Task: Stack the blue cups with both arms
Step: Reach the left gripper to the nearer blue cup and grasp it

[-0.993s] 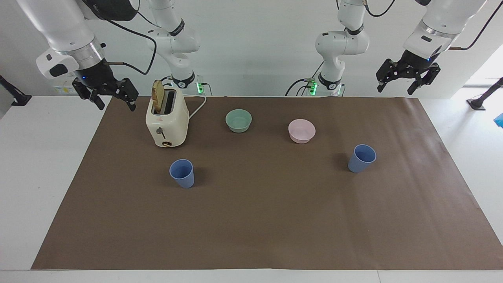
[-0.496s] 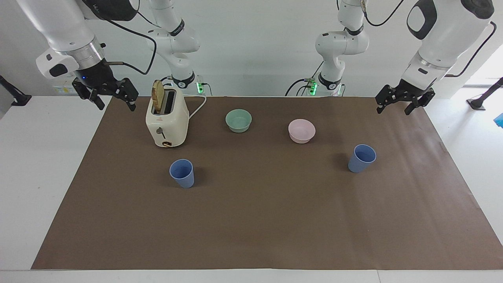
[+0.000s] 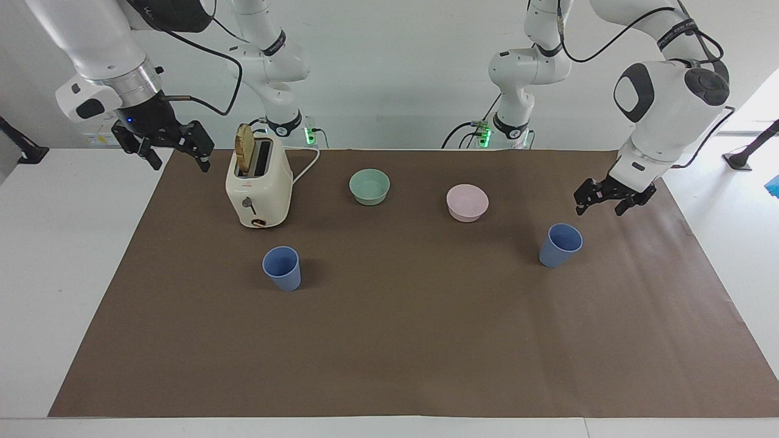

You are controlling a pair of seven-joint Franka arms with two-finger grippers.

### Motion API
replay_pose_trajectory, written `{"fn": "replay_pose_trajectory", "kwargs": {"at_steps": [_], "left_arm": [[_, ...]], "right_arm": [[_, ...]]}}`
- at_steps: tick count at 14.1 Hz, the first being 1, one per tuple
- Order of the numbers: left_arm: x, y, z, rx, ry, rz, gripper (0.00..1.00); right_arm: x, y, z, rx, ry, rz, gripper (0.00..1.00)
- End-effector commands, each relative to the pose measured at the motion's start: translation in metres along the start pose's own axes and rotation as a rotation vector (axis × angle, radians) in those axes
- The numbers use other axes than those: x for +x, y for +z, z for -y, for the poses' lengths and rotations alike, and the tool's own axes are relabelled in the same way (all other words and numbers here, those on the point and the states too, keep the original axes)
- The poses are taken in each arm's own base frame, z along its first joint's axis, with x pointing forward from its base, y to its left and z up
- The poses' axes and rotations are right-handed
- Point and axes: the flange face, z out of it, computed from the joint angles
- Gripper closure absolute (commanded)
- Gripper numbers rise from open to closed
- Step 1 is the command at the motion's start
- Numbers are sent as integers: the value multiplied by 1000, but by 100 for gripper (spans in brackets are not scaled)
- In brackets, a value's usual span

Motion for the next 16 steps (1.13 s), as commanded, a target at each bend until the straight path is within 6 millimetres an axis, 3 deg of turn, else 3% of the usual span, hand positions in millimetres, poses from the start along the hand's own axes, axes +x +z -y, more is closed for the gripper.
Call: {"fn": "replay_pose_trajectory", "kwargs": {"at_steps": [1,5,7,9,12,16], "left_arm": [[7,36,7,-5,-18,0,0],[0,85,11,-3,-41,-3,0],[-2,92,9,-6,-56,4,0],[-6,96,7,-10,-65,14,32],[-5,96,6,-36,-89,12,96],[1,89,7,-72,-120,-4,100]], "right_arm": [[-4,-1,-4,21,-24,0,0],[-4,-1,-4,21,-24,0,0],[-4,-1,-4,21,-24,0,0],[-4,-1,-4,21,-24,0,0],[-4,-1,-4,21,-24,0,0],[-4,-1,-4,21,-24,0,0]]}}
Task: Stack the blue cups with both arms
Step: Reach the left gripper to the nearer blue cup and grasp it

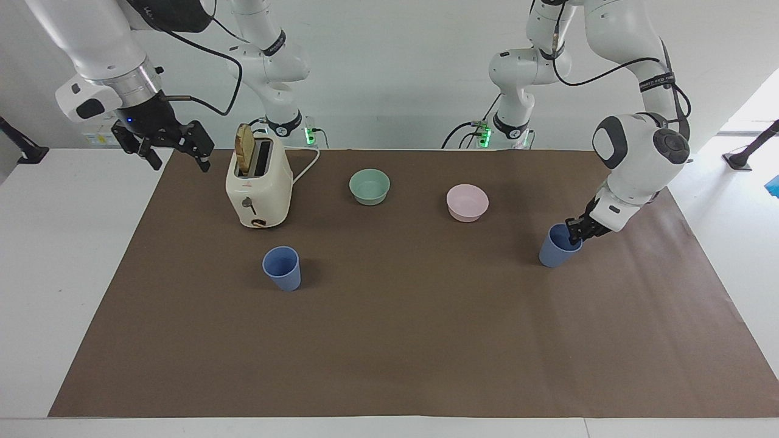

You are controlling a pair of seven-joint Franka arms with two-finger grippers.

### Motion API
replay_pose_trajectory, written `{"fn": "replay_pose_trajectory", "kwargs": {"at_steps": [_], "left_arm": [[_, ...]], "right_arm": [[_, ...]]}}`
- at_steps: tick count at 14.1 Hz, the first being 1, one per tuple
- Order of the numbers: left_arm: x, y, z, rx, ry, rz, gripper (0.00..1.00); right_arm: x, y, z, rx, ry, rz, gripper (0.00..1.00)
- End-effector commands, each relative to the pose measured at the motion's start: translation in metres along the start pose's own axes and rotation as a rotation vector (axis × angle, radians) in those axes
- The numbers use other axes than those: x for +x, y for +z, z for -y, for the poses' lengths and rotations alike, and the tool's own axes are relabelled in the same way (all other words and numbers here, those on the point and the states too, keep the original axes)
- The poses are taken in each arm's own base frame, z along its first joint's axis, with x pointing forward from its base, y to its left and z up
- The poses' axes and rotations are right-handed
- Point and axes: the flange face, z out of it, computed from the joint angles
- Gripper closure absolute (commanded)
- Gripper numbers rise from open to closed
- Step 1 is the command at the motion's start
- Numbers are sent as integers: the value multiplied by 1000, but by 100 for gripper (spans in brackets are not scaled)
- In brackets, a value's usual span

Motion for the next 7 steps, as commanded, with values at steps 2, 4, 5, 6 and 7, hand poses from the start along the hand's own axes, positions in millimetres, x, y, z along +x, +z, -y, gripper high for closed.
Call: {"fn": "replay_pose_trajectory", "kwargs": {"at_steps": [2,4,5,6,7], "left_arm": [[11,-29,-2,-28,-27,-62,100],[14,-55,-14,-33,-21,-63,100],[15,-70,-24,-41,-47,-53,100],[17,-85,-42,-46,-76,-49,100],[16,-93,-67,-50,-100,-47,100]], "right_arm": [[-4,-1,-4,21,-25,0,0],[-4,-1,-4,21,-25,0,0],[-4,-1,-5,19,-24,0,0],[-4,-1,-4,21,-25,0,0],[-4,-1,-4,21,-25,0,0]]}}
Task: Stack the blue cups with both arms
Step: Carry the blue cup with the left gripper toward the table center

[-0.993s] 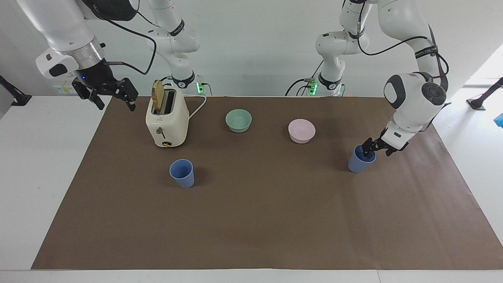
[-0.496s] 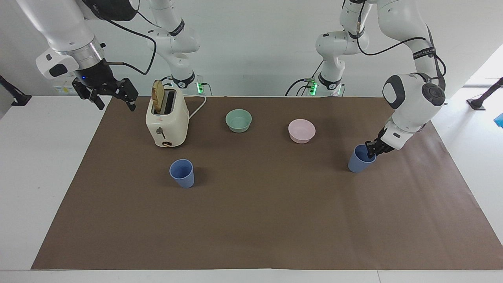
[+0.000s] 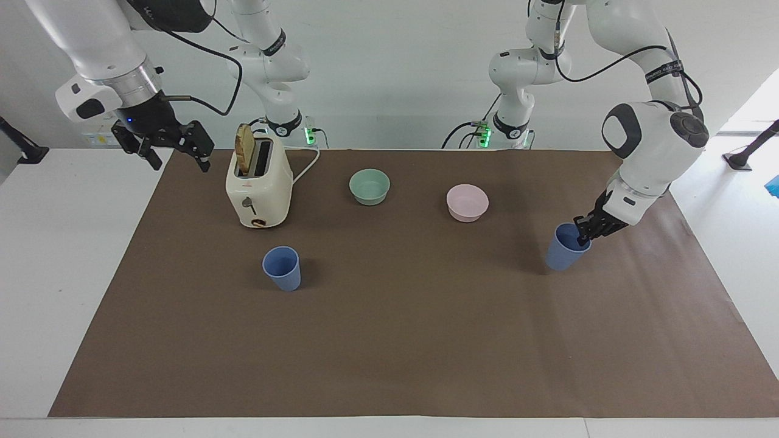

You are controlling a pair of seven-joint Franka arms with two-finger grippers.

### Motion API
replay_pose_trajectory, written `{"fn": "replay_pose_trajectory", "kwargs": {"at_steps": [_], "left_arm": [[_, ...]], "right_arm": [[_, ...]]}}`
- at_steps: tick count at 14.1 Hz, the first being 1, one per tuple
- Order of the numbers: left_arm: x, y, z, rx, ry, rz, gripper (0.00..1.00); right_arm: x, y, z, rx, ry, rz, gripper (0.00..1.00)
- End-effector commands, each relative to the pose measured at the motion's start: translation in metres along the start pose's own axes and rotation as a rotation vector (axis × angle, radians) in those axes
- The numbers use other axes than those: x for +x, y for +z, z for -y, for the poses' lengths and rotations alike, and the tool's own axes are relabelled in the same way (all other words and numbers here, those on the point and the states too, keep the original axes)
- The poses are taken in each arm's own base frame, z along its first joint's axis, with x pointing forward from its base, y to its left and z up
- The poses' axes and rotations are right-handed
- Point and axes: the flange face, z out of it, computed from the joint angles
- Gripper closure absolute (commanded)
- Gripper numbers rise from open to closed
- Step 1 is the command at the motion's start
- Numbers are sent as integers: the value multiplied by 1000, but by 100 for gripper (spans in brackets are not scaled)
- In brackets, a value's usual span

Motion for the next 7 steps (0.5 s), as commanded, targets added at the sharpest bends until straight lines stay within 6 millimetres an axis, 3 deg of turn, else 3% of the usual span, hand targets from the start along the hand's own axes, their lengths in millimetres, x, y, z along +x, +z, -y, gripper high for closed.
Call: {"fn": "replay_pose_trajectory", "kwargs": {"at_steps": [1,4,6,7], "left_arm": [[-7,-24,-62,-16,-71,9,100],[-22,-22,-134,-18,-132,-7,100],[-28,-34,-175,-39,-133,-32,100],[-30,-27,-198,-41,-147,-24,100]], "right_arm": [[-4,-1,-5,19,-24,0,0],[-4,-1,-4,21,-25,0,0],[-4,-1,-5,19,-24,0,0],[-4,-1,-5,19,-24,0,0]]}}
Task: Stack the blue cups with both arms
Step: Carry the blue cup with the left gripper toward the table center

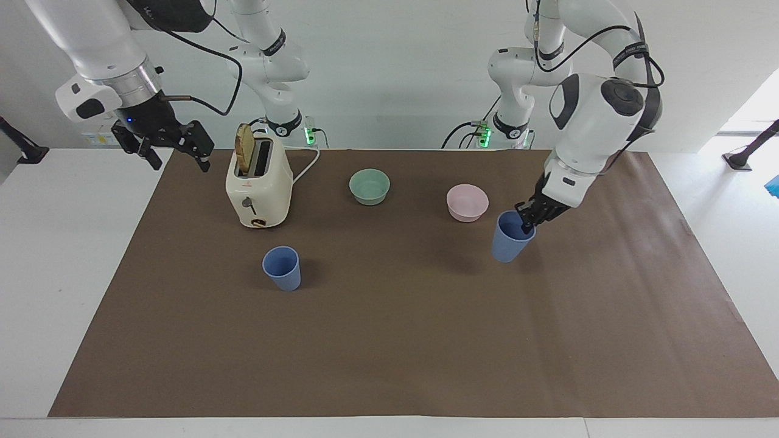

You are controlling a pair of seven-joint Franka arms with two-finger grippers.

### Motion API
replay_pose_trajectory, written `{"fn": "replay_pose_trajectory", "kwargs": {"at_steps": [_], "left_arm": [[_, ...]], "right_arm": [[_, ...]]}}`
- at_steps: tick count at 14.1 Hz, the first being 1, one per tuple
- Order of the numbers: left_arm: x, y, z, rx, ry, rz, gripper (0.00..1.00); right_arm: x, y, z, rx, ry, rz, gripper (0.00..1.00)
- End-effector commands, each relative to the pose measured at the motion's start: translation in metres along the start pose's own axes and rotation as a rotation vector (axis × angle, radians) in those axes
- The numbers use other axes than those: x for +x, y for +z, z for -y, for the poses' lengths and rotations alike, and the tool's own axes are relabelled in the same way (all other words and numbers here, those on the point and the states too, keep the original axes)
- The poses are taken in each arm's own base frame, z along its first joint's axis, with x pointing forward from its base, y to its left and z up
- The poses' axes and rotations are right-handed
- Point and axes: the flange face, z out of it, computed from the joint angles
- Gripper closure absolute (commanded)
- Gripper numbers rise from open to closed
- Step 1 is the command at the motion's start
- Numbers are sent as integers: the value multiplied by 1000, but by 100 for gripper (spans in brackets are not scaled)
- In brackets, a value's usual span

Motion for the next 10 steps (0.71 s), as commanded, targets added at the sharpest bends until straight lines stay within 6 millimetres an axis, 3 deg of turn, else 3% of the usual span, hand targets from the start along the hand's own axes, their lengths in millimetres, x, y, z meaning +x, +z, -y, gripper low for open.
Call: {"fn": "replay_pose_trajectory", "kwargs": {"at_steps": [1,3,6,7,10], "left_arm": [[0,3,-51,-16,-55,-7,100],[-8,33,-98,-12,-69,20,100],[-22,57,-136,-16,-49,2,100],[-29,68,-144,-12,-36,7,100],[-29,92,-144,15,-13,-6,100]], "right_arm": [[-4,-1,-5,19,-24,0,0],[-4,-1,-4,21,-25,0,0],[-4,-1,-3,21,-25,0,0],[-4,-1,-4,19,-24,0,0],[-4,-1,-3,21,-22,0,0]]}}
